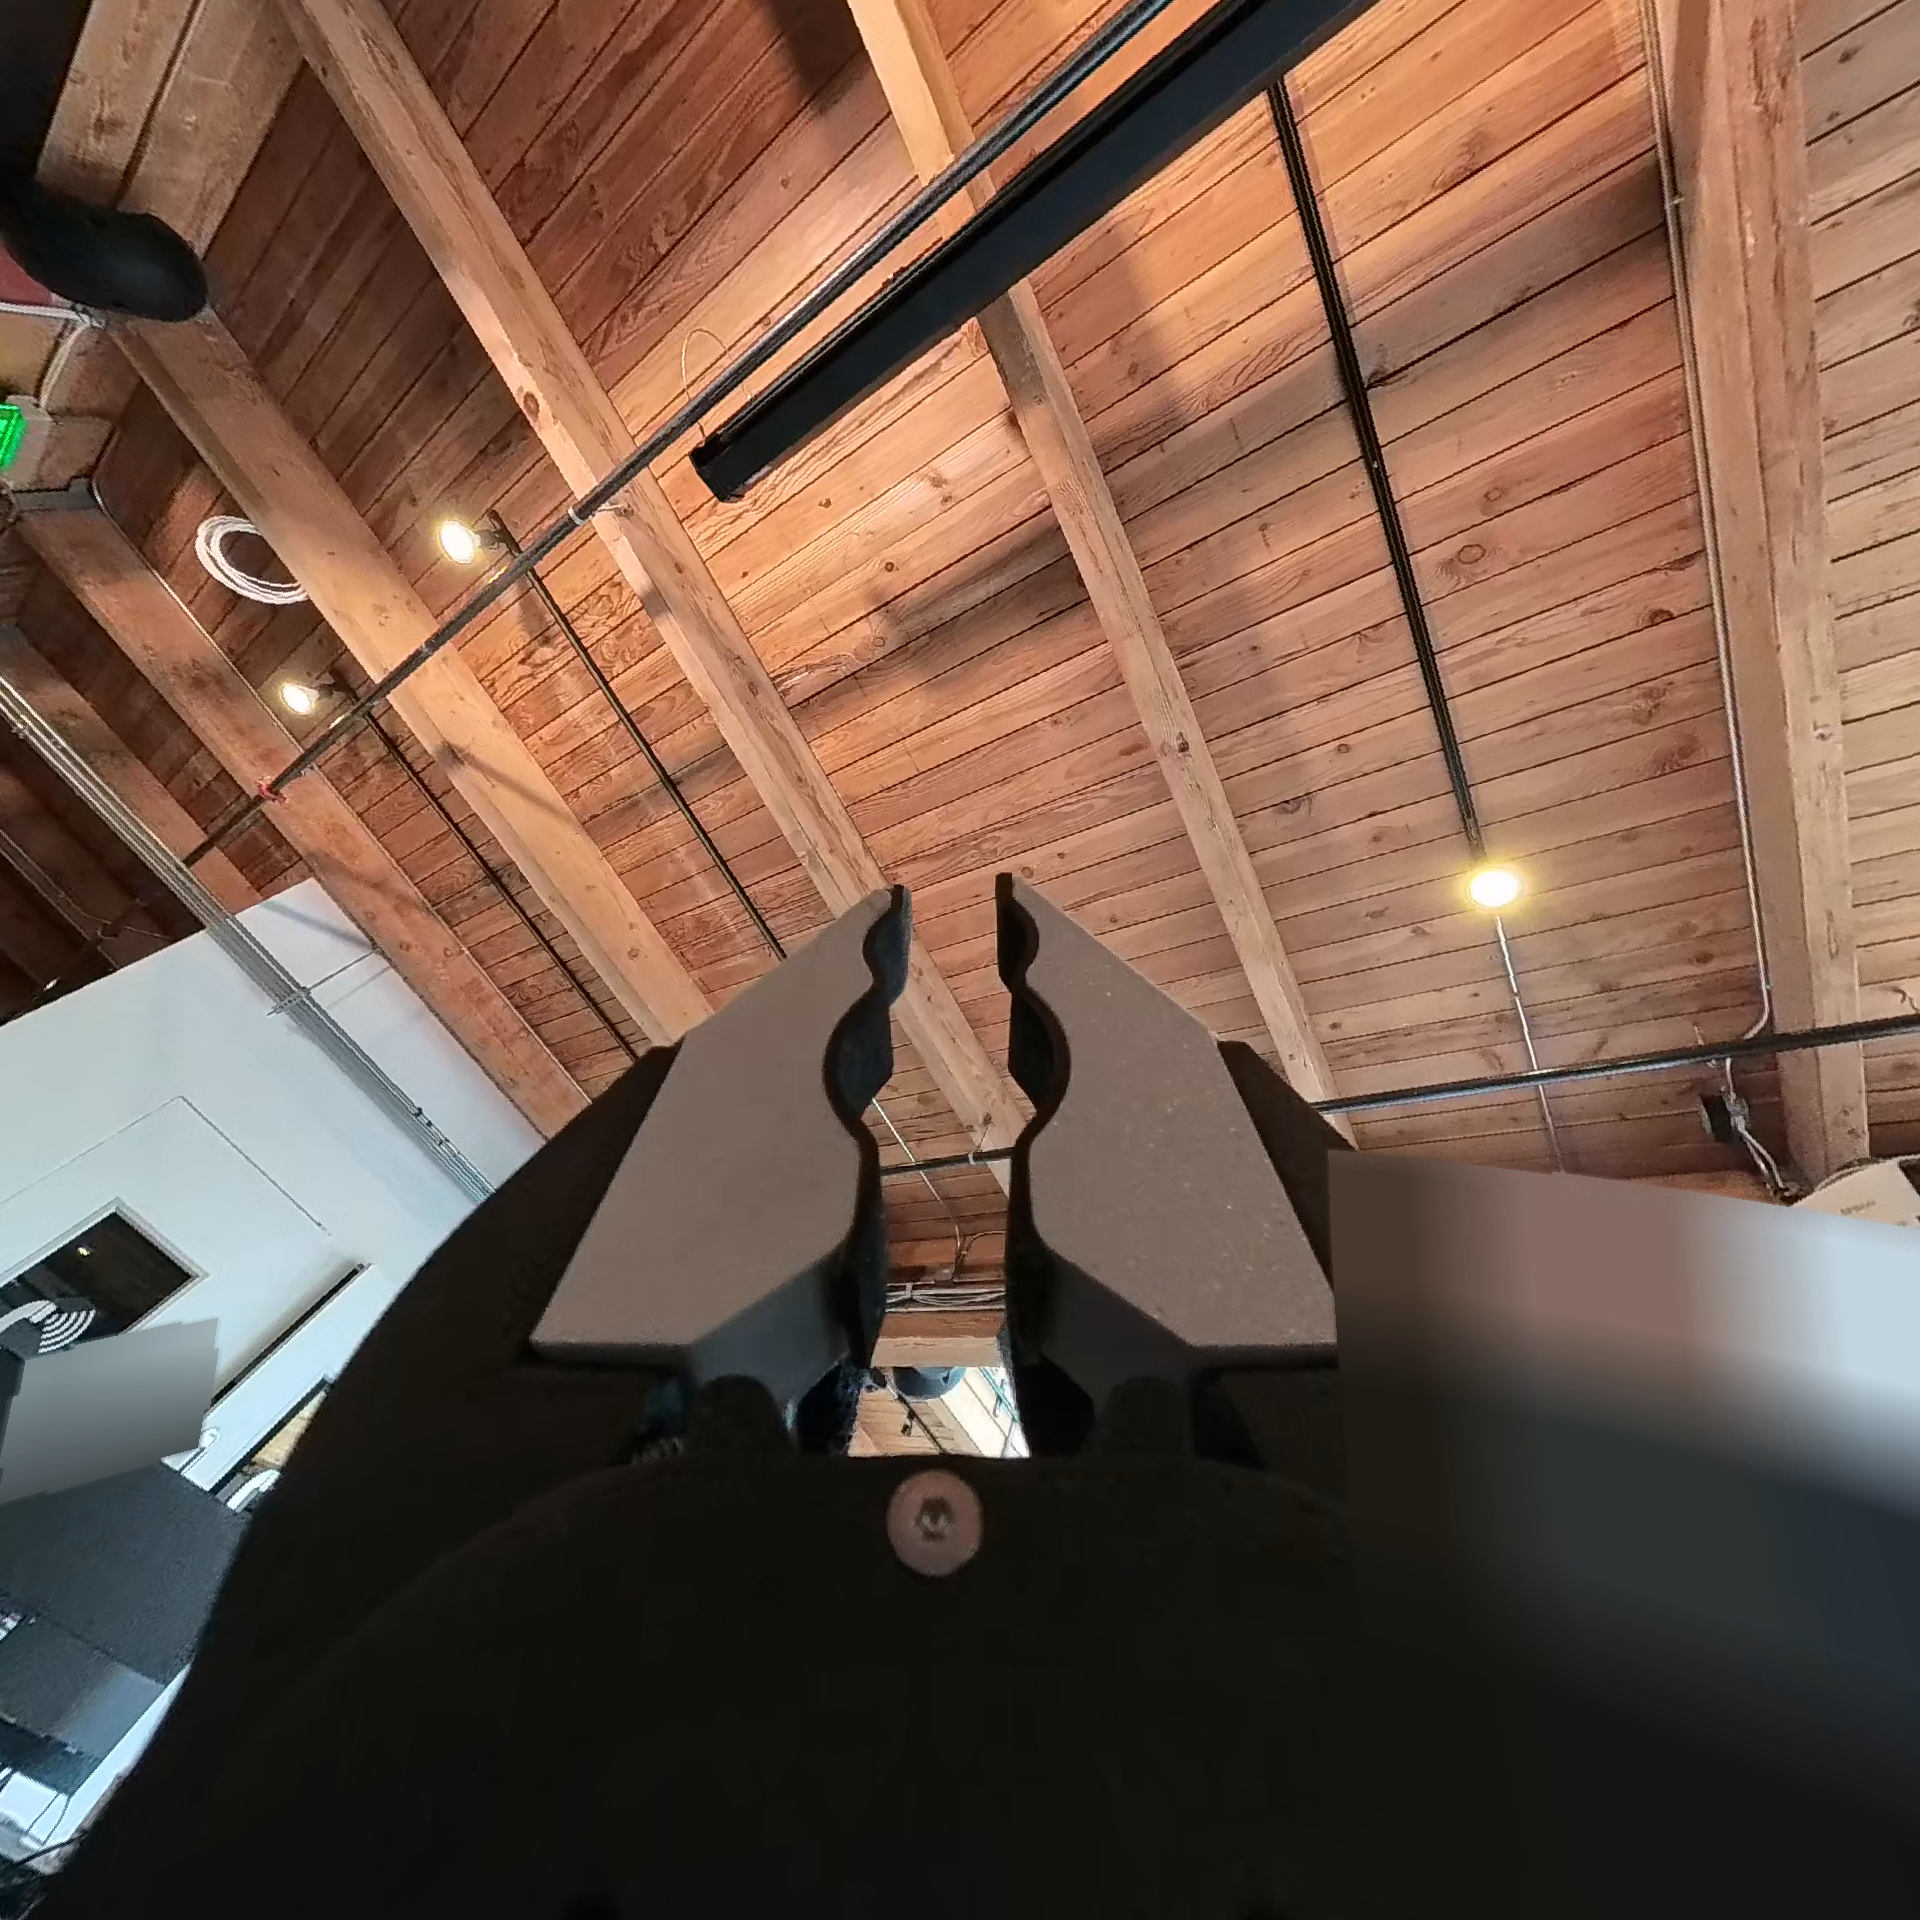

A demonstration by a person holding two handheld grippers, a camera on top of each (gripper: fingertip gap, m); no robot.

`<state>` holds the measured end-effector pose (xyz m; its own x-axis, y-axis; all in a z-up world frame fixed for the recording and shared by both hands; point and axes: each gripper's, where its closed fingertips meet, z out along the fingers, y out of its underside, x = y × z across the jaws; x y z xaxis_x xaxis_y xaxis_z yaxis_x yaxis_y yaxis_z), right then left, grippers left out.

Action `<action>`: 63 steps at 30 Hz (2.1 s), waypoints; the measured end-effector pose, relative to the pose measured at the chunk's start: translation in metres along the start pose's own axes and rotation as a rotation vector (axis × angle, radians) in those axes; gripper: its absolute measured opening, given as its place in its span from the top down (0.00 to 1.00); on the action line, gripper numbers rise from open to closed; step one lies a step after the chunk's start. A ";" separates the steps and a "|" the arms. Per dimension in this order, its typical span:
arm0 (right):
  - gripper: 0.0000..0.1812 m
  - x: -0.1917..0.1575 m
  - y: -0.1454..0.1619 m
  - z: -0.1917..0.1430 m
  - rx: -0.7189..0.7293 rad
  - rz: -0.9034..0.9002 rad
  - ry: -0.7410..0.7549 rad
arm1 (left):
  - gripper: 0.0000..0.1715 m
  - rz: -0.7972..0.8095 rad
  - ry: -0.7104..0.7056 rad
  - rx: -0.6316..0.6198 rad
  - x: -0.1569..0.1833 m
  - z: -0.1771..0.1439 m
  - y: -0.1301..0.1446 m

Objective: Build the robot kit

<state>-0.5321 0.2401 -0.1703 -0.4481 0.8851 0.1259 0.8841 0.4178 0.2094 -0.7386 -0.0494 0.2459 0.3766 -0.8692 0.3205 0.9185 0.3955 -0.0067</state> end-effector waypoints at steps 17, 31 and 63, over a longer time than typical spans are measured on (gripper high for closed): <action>0.91 -0.069 -0.024 -0.075 0.228 -0.019 -0.313 | 0.92 0.001 -0.004 -0.002 -0.001 0.000 0.001; 0.45 0.003 -0.047 -0.014 0.193 0.171 -0.083 | 0.92 0.004 -0.001 -0.002 0.000 0.000 0.001; 0.80 -0.076 -0.035 -0.074 0.339 0.094 -0.352 | 0.92 0.003 0.002 -0.003 0.001 0.001 0.002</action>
<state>-0.5388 0.1434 -0.1151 -0.3442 0.9132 -0.2183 0.9381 0.3245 -0.1214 -0.7367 -0.0490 0.2466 0.3799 -0.8683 0.3189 0.9176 0.3974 -0.0109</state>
